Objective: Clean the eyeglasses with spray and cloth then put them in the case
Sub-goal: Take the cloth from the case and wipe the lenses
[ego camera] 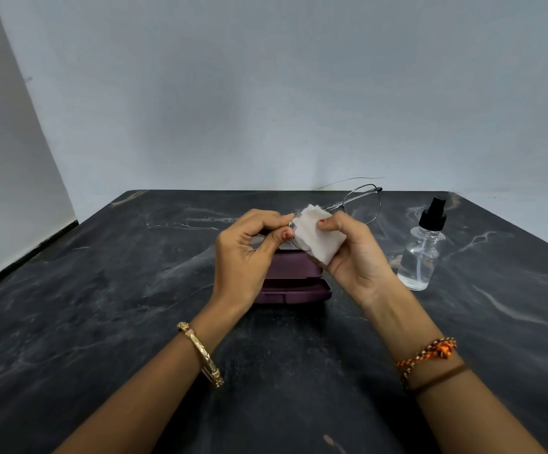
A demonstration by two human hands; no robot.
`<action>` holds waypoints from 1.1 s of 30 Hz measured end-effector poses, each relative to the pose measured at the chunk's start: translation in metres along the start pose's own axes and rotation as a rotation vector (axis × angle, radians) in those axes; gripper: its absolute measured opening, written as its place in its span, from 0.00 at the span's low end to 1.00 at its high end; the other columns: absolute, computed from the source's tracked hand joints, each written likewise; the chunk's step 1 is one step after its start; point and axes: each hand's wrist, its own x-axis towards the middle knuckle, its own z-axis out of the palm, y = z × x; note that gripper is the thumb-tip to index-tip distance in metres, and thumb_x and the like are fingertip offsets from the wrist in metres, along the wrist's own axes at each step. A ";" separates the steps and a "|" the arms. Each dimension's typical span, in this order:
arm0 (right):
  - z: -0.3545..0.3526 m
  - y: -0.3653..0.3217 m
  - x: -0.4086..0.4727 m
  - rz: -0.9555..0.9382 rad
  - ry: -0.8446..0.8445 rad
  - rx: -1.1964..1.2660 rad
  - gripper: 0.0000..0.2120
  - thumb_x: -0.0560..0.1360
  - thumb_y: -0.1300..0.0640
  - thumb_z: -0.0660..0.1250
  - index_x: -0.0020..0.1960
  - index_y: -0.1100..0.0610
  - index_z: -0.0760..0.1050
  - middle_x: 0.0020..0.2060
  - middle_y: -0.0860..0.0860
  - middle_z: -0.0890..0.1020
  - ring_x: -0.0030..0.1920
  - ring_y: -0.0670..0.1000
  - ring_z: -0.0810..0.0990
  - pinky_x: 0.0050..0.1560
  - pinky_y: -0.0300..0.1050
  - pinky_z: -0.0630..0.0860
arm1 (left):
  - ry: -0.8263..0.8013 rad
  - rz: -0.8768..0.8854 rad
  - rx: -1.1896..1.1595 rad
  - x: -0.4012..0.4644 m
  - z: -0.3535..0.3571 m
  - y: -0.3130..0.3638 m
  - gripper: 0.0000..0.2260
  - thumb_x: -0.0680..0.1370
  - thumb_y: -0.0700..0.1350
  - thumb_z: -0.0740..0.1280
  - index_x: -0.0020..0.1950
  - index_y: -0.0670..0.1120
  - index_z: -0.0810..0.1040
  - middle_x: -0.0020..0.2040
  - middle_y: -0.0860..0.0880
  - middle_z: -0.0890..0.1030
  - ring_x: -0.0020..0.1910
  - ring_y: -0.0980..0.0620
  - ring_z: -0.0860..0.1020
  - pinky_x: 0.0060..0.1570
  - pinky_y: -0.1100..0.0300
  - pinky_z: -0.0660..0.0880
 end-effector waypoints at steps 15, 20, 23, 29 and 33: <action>0.009 0.014 -0.002 0.011 -0.075 0.060 0.04 0.71 0.70 0.62 0.43 0.65 0.75 0.31 0.52 0.84 0.31 0.45 0.82 0.29 0.35 0.77 | -0.005 0.033 0.030 -0.004 -0.002 -0.005 0.08 0.68 0.34 0.70 0.43 0.44 0.79 0.39 0.51 0.79 0.41 0.59 0.77 0.44 0.69 0.74; 0.005 0.008 0.000 -0.026 -0.085 -0.042 0.04 0.69 0.71 0.63 0.38 0.66 0.73 0.31 0.53 0.84 0.33 0.47 0.83 0.32 0.39 0.80 | -0.001 0.021 0.011 -0.003 -0.002 -0.007 0.08 0.68 0.34 0.70 0.44 0.44 0.79 0.39 0.50 0.80 0.41 0.54 0.78 0.43 0.63 0.76; 0.005 0.008 -0.001 -0.052 -0.060 0.018 0.05 0.70 0.72 0.61 0.37 0.67 0.74 0.31 0.54 0.84 0.33 0.49 0.83 0.31 0.40 0.80 | 0.014 -0.016 -0.019 -0.003 -0.002 -0.009 0.11 0.67 0.34 0.70 0.45 0.46 0.79 0.40 0.49 0.80 0.42 0.48 0.80 0.44 0.53 0.79; 0.006 0.003 -0.002 -0.009 0.012 0.136 0.10 0.71 0.66 0.55 0.38 0.61 0.74 0.37 0.55 0.80 0.38 0.53 0.79 0.37 0.46 0.80 | 0.039 0.054 0.014 -0.004 0.000 -0.008 0.12 0.67 0.35 0.70 0.46 0.49 0.79 0.42 0.55 0.80 0.44 0.59 0.79 0.47 0.65 0.77; 0.007 0.001 -0.001 -0.063 0.073 0.153 0.07 0.73 0.64 0.57 0.41 0.60 0.74 0.39 0.55 0.78 0.39 0.51 0.78 0.37 0.44 0.74 | 0.041 0.103 0.050 -0.006 0.000 -0.008 0.11 0.67 0.34 0.71 0.46 0.45 0.79 0.40 0.54 0.80 0.42 0.59 0.79 0.45 0.66 0.77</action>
